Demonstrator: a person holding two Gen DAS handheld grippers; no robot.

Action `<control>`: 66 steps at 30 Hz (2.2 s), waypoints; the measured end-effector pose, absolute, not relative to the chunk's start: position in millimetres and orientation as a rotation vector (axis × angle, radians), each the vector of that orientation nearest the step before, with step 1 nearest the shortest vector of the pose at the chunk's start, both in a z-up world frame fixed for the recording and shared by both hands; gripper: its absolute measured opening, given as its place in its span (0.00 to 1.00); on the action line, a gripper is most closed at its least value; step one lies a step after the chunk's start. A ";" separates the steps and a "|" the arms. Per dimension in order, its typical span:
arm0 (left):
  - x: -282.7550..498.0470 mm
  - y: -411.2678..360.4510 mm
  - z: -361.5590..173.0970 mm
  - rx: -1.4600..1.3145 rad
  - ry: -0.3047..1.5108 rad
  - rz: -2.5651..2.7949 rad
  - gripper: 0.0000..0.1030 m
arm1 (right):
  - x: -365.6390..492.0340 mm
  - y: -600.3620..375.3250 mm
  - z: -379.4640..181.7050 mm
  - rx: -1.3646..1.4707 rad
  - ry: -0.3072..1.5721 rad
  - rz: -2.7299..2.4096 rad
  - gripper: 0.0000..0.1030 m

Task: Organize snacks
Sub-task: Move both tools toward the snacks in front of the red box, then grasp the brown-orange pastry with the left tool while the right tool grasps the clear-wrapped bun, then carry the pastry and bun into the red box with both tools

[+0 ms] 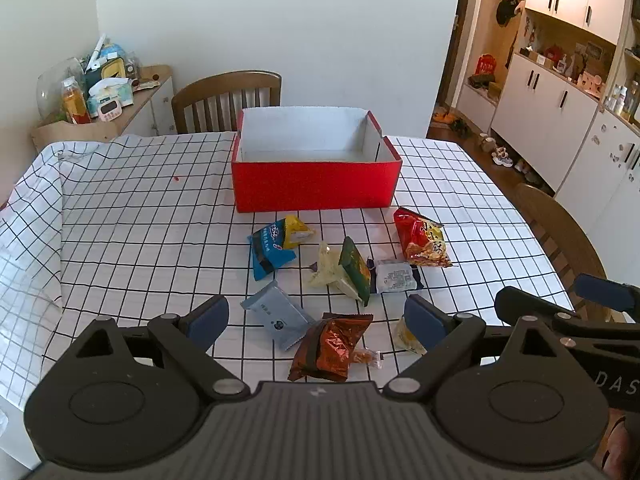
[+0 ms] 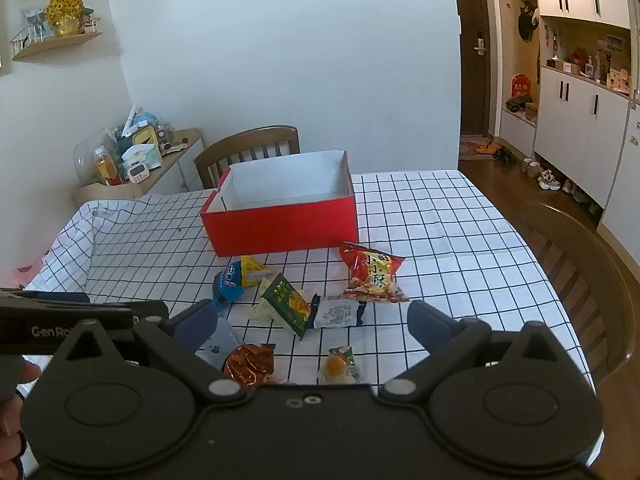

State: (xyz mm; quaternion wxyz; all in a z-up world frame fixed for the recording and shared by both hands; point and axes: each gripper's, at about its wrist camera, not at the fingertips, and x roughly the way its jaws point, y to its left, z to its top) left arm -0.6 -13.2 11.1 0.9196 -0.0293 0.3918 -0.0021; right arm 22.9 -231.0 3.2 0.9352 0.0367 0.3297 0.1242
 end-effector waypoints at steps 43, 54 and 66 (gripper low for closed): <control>90.0 -10.9 -141.1 -0.121 1.183 -0.162 0.65 | 135.8 -224.5 -152.4 -0.047 1.035 0.415 0.60; 94.7 -10.5 -147.4 -0.121 1.203 -0.153 0.51 | 136.7 -214.9 -165.2 -0.096 1.051 0.433 0.45; 89.4 -2.5 -139.4 -0.142 1.179 -0.123 0.37 | 129.5 -219.5 -154.3 -0.036 1.033 0.438 0.35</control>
